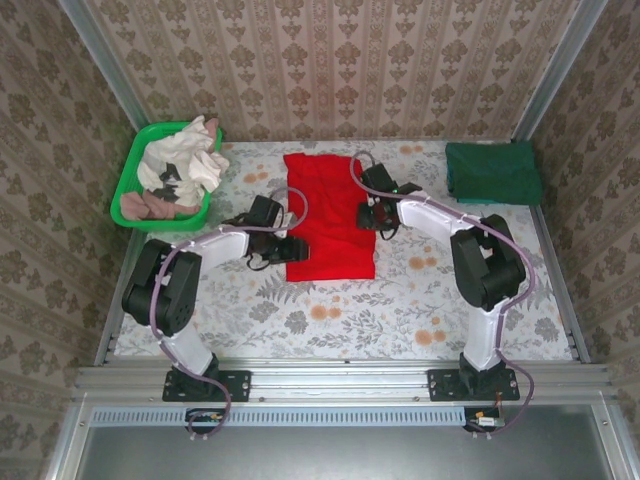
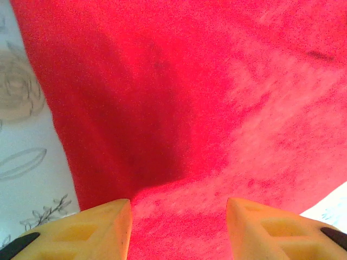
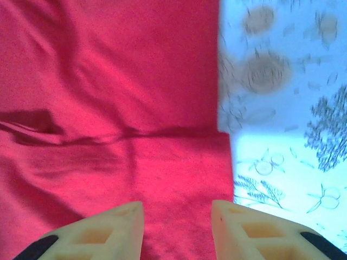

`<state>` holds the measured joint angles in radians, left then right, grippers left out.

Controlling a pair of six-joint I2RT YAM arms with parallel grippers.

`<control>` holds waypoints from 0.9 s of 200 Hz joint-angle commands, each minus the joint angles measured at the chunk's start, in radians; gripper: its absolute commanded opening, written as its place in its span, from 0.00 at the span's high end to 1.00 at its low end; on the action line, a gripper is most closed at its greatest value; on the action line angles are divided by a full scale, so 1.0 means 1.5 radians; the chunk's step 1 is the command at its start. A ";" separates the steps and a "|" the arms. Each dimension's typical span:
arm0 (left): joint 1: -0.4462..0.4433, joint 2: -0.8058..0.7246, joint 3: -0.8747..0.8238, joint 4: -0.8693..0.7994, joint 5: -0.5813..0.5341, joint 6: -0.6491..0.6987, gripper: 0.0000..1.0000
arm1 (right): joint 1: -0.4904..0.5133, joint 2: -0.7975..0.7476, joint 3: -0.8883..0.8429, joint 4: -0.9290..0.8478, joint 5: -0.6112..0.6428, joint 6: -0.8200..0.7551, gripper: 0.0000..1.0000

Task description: Fold and stack the t-shirts

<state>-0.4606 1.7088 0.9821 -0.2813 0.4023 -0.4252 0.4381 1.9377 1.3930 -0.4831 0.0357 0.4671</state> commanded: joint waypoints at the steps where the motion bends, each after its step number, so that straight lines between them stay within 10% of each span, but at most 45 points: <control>1: 0.025 0.039 0.075 -0.014 0.017 0.004 0.51 | 0.003 0.024 -0.014 0.047 -0.027 0.014 0.66; 77: 0.059 0.193 0.220 -0.065 -0.009 0.060 0.55 | -0.036 0.154 0.118 0.022 -0.013 -0.018 0.89; 180: 0.093 0.124 0.208 -0.063 0.017 0.088 0.53 | -0.045 0.058 0.100 0.007 -0.038 -0.024 0.60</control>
<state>-0.3313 1.9869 1.3102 -0.3702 0.4038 -0.3046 0.3649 2.1483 1.5856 -0.4519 -0.0086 0.4297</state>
